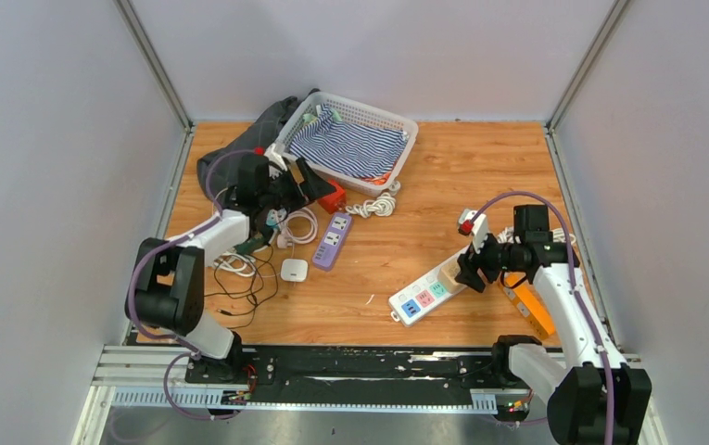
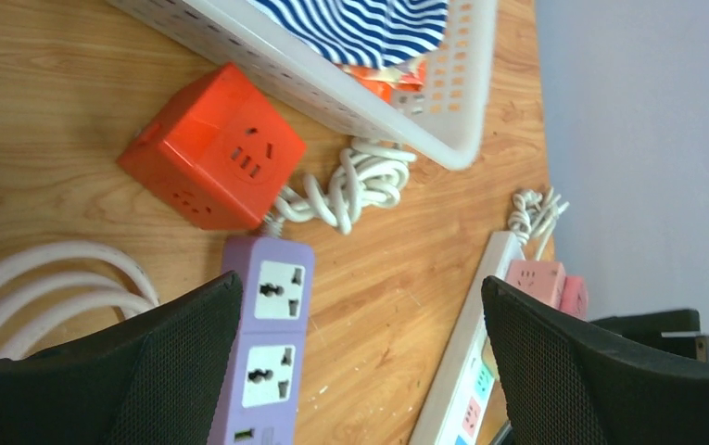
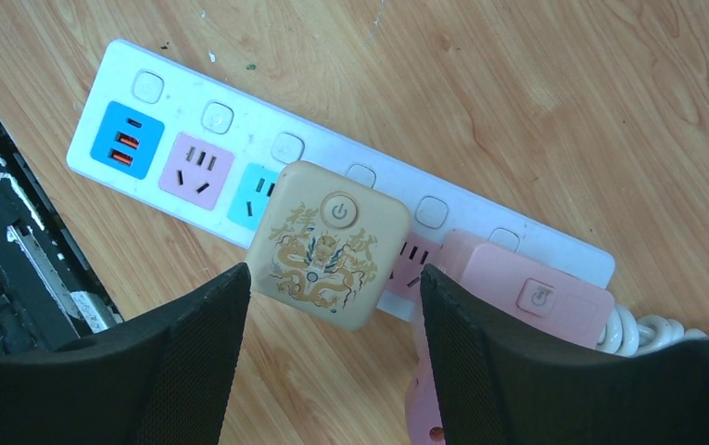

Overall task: Pull the plug off the socket
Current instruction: Place the plug at the center of the board, then remove the plug from the socket.

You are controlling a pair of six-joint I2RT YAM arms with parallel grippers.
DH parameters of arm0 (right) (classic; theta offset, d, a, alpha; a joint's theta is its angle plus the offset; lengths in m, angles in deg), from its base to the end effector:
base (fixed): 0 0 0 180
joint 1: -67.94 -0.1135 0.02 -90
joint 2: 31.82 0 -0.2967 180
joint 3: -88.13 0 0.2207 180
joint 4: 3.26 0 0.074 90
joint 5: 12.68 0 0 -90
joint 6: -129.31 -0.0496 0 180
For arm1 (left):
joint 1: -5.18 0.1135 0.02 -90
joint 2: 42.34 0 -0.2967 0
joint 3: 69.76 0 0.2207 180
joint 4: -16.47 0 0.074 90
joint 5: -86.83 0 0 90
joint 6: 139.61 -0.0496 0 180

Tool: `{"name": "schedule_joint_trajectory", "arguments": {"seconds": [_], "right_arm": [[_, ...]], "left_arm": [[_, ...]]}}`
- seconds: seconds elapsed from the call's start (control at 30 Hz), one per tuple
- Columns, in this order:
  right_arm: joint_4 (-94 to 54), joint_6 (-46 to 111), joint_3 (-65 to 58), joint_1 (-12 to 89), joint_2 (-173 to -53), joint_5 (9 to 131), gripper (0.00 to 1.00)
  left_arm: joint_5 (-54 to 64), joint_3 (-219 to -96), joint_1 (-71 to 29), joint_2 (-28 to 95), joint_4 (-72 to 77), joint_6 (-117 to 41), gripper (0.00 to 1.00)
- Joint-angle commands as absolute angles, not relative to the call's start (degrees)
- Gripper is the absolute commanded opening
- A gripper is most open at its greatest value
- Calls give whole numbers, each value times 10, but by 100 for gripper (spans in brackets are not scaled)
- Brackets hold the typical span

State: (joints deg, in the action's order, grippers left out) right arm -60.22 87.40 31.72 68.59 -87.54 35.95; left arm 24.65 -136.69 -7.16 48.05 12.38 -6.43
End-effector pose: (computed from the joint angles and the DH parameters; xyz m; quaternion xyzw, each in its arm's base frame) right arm 0.1357 0.0312 0.2688 -0.4540 0.7784 0.1959 0.3867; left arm 0.3164 -0.0929 0.2678 -0.1006 0.8333 -0.4163 0.3495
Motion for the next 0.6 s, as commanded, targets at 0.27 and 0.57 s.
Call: {"name": "schedule_joint_trajectory", "arguments": {"seconds": [0.27,0.57], "right_arm": [[-633,901,326,692,-853,343,70],[-634,904,328,693,-840,340,70]], "left_arm": [[326,-1276,-136,332,218,-188,100],[309,-1247,-297,166,218,-370,100]]}}
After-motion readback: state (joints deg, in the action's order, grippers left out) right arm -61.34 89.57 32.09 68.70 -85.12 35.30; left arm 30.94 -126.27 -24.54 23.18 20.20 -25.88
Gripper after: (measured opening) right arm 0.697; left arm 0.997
